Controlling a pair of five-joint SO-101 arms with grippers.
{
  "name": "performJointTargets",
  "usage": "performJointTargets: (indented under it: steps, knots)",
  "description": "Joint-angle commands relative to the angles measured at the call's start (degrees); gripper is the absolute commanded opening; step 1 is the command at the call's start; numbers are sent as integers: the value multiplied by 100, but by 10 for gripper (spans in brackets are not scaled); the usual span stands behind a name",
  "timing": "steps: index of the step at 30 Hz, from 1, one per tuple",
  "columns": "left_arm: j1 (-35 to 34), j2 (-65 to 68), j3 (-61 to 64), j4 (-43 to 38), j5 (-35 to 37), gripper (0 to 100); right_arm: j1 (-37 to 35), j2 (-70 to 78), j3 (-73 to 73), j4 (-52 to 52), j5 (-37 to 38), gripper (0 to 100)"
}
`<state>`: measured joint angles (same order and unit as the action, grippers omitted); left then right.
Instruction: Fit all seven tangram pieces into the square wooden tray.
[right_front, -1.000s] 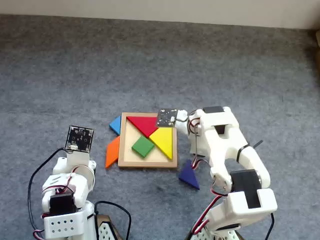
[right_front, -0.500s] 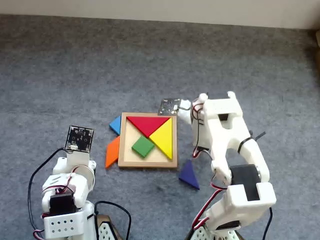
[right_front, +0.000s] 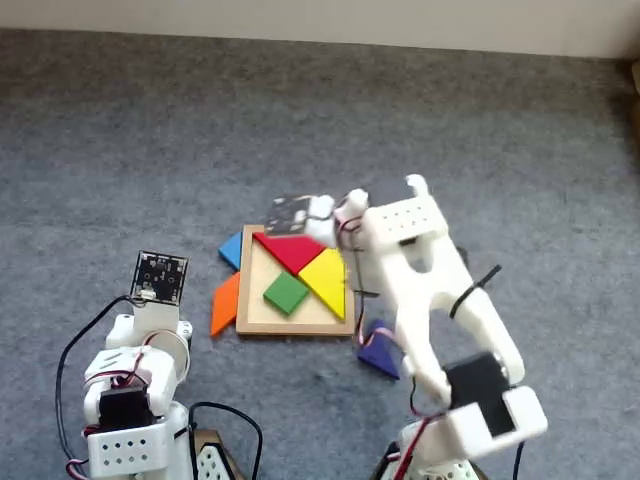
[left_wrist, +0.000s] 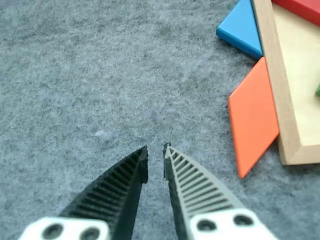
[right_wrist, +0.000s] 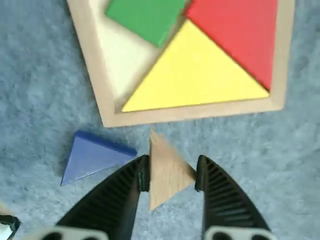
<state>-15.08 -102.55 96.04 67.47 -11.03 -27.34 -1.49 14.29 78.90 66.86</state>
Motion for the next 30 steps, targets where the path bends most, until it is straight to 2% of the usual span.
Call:
performJointTargets:
  steps: [1,6,14,20,25,30]
  knots:
    - [-57,-207,110,-62,0,73,-629,-470,-101,31,-79,135]
    - [-57,-207,110,-62,0,73,-1288,-470,251,-514,-70,135]
    - [-57,-207,110,-53,0,73,-1560,-462,1024,-1719,-62,136]
    - [-57,-207,110,-53,0,73,-1560,-462,1253,-1859,-70,146]
    - [-57,-207,110,-53,0,73,-1534,-462,1420,-1859,-193,235]
    - [-57,-207,110,-53,0,73,-1525,-514,1402,-1833,-352,238]
